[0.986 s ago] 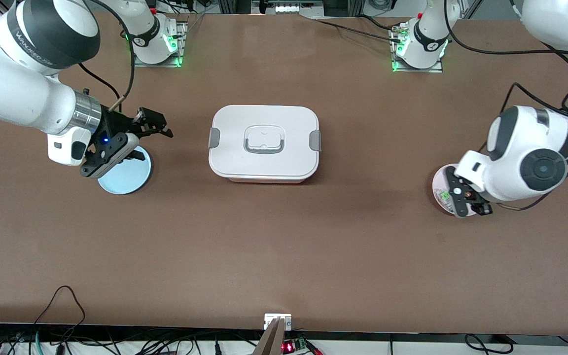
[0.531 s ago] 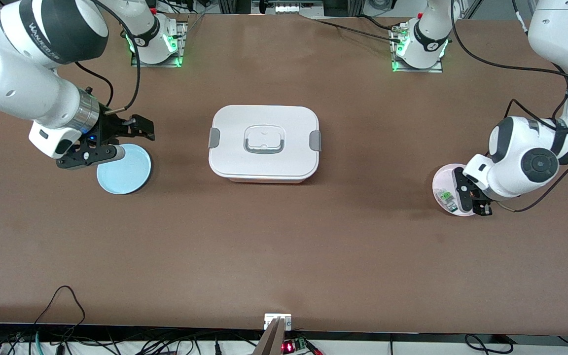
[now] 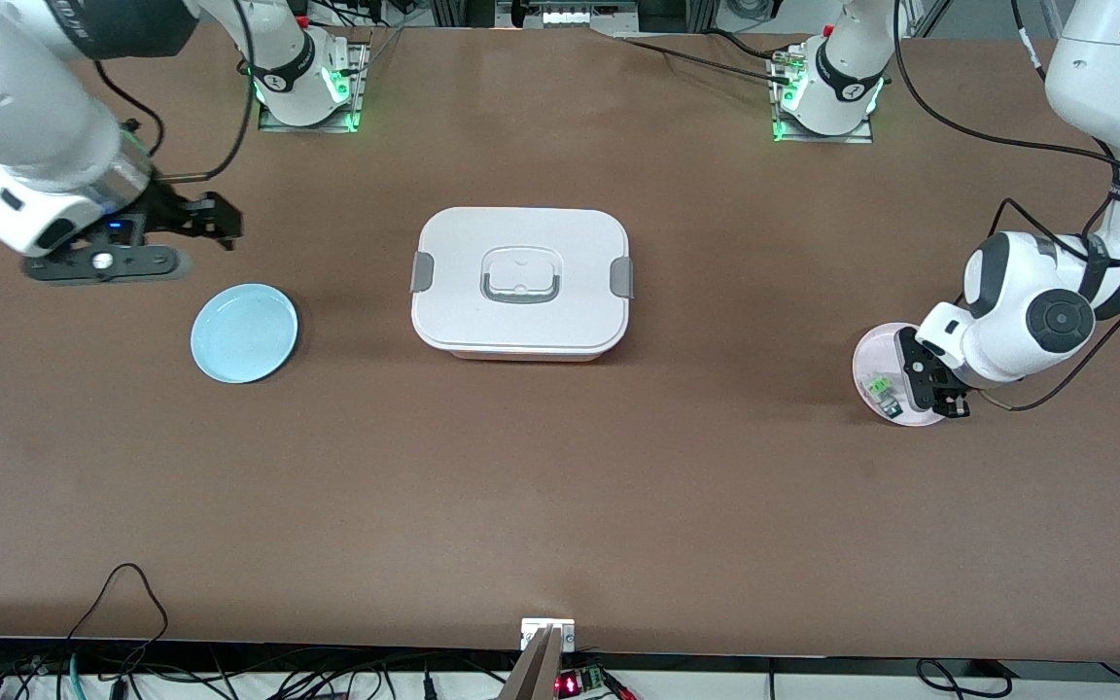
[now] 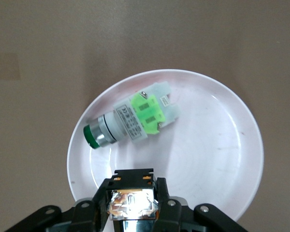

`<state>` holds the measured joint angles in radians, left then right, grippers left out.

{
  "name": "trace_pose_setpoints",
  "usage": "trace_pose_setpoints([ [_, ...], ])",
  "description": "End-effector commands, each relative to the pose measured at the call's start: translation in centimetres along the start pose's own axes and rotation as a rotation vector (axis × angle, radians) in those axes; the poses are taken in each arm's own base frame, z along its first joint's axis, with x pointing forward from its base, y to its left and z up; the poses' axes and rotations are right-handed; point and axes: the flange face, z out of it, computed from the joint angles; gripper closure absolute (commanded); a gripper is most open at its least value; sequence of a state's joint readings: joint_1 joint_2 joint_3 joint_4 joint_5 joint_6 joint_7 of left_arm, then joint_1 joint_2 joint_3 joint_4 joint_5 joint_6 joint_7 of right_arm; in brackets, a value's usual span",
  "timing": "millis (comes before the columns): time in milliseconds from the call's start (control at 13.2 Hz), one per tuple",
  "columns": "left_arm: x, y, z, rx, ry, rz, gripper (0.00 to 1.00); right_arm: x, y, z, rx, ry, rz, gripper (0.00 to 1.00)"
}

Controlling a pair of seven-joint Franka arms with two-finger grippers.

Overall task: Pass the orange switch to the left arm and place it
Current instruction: 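Lower the switch into the pink dish and open the left gripper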

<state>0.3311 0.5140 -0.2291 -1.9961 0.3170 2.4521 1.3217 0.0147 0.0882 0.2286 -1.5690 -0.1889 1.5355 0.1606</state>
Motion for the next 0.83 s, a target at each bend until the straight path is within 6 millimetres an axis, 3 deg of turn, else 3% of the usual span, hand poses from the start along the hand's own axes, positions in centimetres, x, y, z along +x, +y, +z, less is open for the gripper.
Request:
trace_pose_setpoints([
  [0,0.0,0.3,1.3,0.02,0.004,0.031,1.0,0.7,3.6,-0.8,-0.043,0.04,0.083,0.0],
  [76,-0.1,0.5,1.3,0.018,0.003,0.041,0.83,1.2,4.5,-0.9,-0.036,0.079,0.093,0.0],
  [152,-0.6,0.5,1.2,0.021,0.006,0.094,0.01,1.7,6.3,-0.9,-0.027,0.117,0.113,0.0],
  [379,-1.3,0.2,0.2,0.033,0.008,0.16,0.0,1.8,10.2,0.2,0.001,0.099,0.177,0.0],
  [531,-0.1,0.1,-2.1,0.005,0.0,0.162,0.0,1.2,14.9,1.2,0.111,0.08,0.211,0.0],
  [759,1.7,0.3,-7.4,-0.061,-0.039,0.051,0.0,0.6,15.9,1.0,0.12,0.075,0.202,0.0],
])
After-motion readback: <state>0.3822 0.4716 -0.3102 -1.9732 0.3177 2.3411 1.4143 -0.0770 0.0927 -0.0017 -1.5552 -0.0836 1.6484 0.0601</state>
